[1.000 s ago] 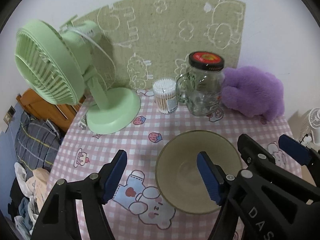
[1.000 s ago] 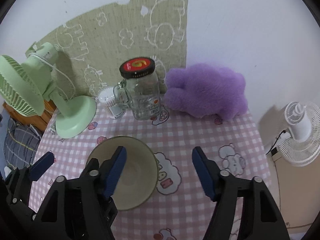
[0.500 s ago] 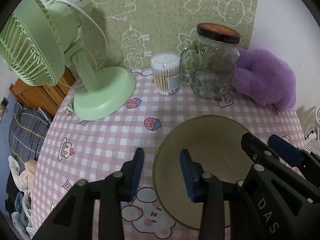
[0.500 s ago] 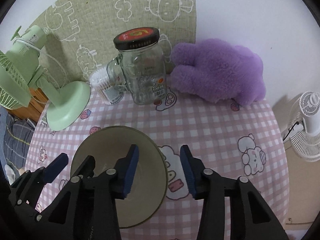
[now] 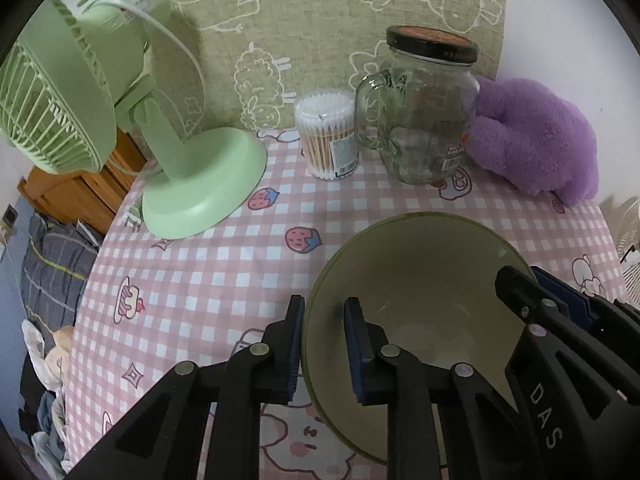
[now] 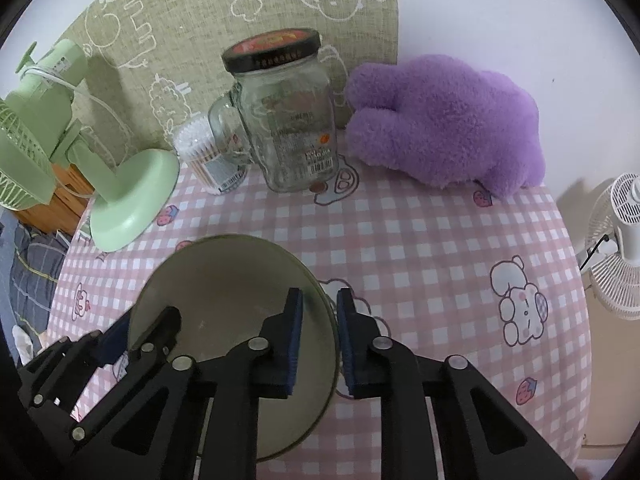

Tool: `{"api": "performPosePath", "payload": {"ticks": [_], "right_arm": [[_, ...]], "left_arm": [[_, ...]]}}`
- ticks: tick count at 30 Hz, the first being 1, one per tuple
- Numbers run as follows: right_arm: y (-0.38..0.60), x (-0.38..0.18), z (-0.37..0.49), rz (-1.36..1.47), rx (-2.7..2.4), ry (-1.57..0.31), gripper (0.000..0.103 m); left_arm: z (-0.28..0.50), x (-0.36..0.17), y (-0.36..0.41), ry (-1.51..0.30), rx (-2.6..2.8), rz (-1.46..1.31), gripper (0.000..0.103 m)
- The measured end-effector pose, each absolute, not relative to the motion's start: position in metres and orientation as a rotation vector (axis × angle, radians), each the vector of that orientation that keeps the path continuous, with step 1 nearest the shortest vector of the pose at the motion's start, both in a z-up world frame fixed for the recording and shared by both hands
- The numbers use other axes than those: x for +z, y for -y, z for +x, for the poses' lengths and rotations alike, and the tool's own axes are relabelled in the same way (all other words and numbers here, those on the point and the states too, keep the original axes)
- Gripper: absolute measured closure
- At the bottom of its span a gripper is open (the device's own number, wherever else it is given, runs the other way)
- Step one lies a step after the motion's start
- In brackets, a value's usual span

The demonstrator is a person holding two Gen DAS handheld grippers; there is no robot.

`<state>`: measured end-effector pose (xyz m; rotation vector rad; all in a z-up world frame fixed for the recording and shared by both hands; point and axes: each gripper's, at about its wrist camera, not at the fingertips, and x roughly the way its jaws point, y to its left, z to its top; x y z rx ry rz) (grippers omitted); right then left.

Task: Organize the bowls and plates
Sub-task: 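Close both grippers on the cream bowl rim and lift it, then carry the cream bowl with both grippers toward the stacked plates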

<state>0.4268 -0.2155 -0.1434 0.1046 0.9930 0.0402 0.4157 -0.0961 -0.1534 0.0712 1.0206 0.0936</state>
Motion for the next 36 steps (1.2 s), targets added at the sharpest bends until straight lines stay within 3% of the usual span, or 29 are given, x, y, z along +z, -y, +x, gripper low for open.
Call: {"api": "performPosePath", "payload": {"ticks": [20,36], "right_arm": [[0.209,-0.135,0.415,0.089,0.063,-1.012,0.084],[0.194,-0.088,0.366,0.065,0.067,-0.951,0.084]], "left_arm": [[0.4,-0.144,0.09,-1.031,0.101,0.073,0.086],[0.352,-0.096,0.078,-0.969,0.099,0.054,0.086]]}}
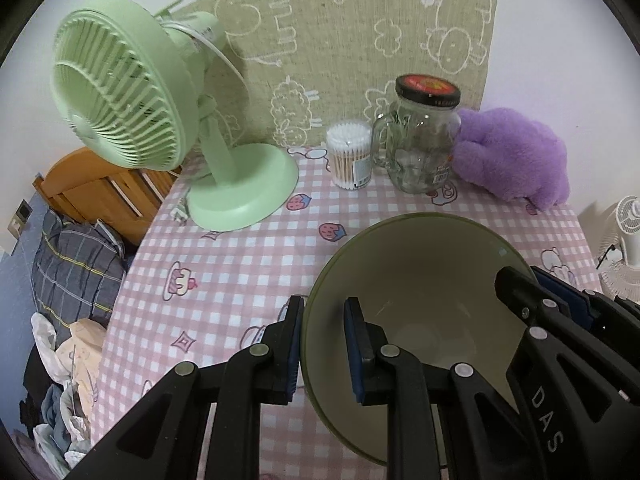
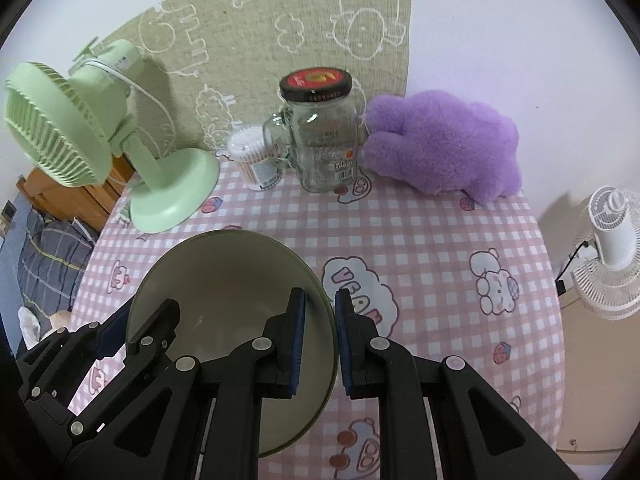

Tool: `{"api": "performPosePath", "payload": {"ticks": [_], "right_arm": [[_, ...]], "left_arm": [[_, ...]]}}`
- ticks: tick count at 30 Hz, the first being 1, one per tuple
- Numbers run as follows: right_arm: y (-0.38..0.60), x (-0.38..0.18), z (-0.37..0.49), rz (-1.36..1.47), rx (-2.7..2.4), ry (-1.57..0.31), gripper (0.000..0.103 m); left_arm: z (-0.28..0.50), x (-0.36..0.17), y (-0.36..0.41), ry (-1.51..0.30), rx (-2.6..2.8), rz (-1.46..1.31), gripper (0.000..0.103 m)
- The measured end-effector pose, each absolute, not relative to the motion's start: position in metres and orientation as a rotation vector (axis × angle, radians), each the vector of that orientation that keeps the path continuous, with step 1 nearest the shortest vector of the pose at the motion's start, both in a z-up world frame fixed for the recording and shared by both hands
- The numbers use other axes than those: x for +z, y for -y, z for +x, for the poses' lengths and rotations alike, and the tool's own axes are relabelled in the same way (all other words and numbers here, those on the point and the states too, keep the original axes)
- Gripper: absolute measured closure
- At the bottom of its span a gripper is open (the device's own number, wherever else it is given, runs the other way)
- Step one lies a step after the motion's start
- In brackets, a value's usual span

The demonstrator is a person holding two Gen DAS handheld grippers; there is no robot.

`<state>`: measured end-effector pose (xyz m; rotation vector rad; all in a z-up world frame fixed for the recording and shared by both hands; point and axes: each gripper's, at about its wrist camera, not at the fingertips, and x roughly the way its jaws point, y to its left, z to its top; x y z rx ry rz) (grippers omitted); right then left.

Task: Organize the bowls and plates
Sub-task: 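Carry the cream bowl with both grippers toward the stacked plates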

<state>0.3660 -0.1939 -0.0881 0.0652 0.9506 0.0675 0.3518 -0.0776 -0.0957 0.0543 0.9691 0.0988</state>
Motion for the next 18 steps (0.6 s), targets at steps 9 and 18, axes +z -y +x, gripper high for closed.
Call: {"api": "performPosePath", "payload": {"ticks": [9,18], "right_arm": [[0.175,-0.058,0.319,0.049,0.042,-0.912,0.084],[0.145,-0.033,0.261,0.043,0.0,-0.882,0.084]], "left_arm": [[0.305,-0.066,0.058,-0.928,0.065,0.046,0.086],[0.257,-0.044,0.034,-0.901,0.025,0.049,0.086]]}}
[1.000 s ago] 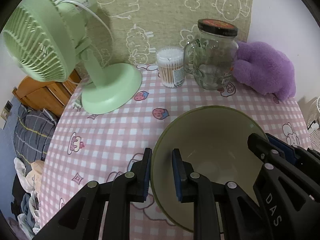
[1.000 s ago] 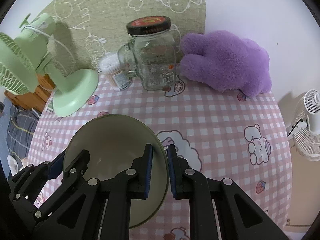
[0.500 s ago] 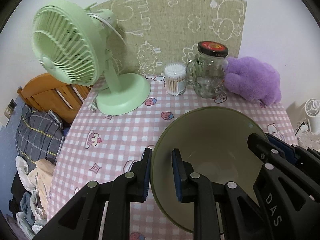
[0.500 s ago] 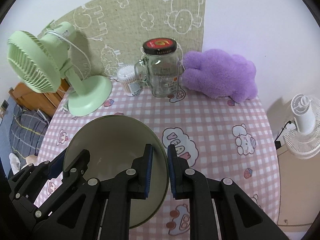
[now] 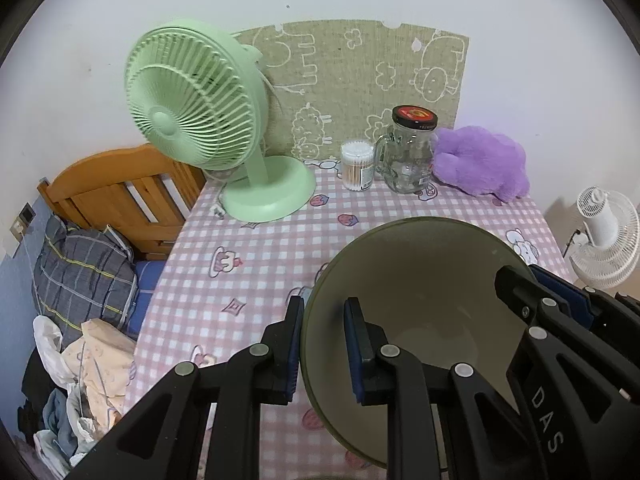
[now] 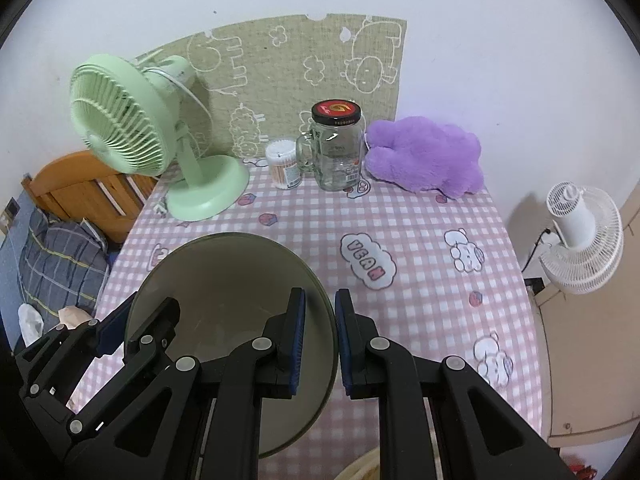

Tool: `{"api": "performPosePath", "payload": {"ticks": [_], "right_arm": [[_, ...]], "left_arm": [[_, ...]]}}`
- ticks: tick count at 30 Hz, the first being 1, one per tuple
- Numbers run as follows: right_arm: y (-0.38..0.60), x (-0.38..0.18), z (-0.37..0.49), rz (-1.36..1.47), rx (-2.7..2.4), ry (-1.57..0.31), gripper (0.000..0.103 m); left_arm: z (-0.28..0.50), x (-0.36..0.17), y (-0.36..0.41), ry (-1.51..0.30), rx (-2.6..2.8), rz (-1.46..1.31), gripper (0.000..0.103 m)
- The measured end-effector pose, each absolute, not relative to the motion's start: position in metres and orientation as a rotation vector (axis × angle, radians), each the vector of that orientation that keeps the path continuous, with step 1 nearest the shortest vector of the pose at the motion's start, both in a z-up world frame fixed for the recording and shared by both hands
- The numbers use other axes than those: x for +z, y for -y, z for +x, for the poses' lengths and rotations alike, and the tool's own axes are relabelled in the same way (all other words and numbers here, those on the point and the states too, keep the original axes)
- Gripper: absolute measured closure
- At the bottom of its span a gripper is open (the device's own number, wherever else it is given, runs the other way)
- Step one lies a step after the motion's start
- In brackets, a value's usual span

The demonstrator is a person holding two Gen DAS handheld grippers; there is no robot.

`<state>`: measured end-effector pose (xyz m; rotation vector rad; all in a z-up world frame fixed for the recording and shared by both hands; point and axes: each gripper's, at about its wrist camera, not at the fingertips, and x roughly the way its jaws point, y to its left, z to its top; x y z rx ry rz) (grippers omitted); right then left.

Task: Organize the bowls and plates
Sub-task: 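Carry the cream bowl with both grippers toward the stacked plates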

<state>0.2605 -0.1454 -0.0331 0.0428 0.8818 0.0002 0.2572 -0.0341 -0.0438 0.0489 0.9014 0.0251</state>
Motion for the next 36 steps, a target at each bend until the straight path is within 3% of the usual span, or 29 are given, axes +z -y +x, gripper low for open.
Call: {"api": "performPosePath", "payload": {"ticks": [17,36], "right_arm": [[0.094,-0.013,0.166,0.036,-0.045,-0.854,0.084],[0.068,-0.066,0.104,0.01,-0.091,-0.954,0.084]], "left_arm": [[0.171,-0.028,-0.013,-0.873,-0.024,0.047,0.086],[0.113,-0.082,-0.032,-0.965,-0.084,0.051,0.086]]}}
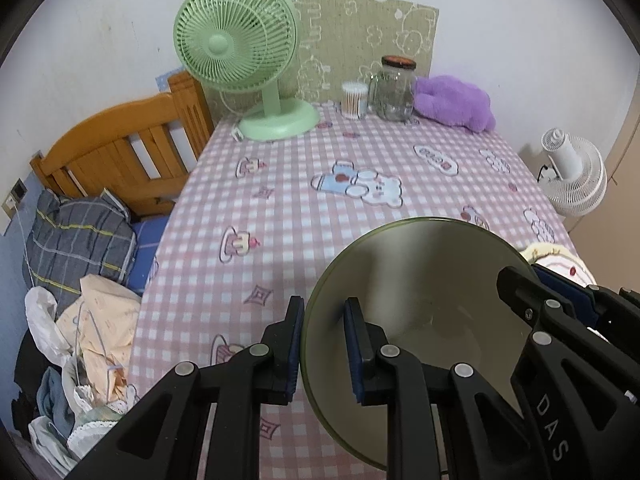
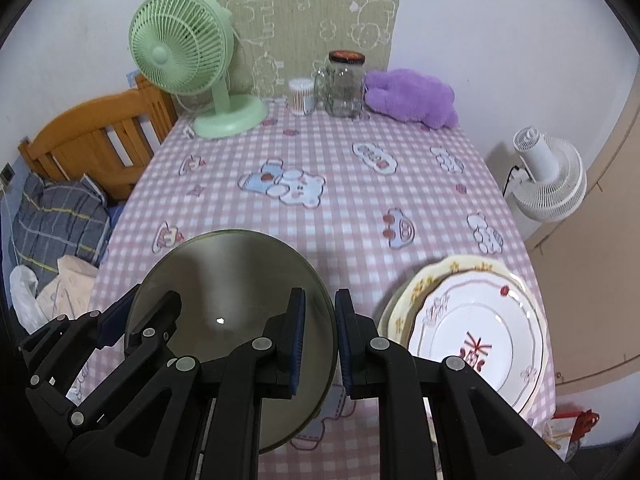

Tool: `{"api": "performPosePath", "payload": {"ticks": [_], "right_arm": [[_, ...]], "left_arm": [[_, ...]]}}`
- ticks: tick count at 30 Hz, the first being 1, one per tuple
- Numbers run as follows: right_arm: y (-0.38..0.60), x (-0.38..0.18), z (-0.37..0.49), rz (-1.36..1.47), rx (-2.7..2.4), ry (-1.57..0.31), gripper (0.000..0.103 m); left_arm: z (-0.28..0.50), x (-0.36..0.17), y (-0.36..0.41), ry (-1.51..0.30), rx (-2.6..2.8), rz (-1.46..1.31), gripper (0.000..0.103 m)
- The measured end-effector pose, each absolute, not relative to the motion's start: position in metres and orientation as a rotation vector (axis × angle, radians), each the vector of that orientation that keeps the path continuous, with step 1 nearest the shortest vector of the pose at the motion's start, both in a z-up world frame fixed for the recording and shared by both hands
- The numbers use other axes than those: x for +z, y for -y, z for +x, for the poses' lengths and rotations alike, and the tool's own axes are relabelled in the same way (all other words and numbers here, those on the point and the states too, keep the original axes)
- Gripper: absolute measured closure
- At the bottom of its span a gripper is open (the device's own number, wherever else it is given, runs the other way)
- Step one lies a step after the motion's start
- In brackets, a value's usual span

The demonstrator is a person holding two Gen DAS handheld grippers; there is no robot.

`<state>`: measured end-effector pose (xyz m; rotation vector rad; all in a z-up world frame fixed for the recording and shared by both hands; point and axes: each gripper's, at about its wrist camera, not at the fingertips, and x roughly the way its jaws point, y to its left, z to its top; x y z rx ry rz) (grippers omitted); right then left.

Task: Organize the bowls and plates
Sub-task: 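Carry the cream bowl with both grippers toward the stacked plates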

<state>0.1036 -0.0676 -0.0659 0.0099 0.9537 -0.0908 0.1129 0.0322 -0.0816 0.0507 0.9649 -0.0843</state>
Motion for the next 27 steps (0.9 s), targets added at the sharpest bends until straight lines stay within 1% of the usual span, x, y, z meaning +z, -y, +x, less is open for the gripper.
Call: {"api": "performPosePath", "payload": {"ticks": [6,19,27], "right_arm": [[0.064,-0.086,0.102,0.008,-0.098,-0.994,0.084],[0.066,-0.107,0.12,0.012,-0.125,-1.048,0.084],[0.07,-0.113,0.128,0.013,-0.129,-1.066,0.084]], "left_arm": [[0.111,-0.1,-0.035,-1.004,-0.092,0.049,0.086],[0.131,-0.122,-0.032,-1.063,-0.121,0.056,0.086],[0.134,-0.123,-0.03,-1.062,-0.121,0.061,0.086]]}}
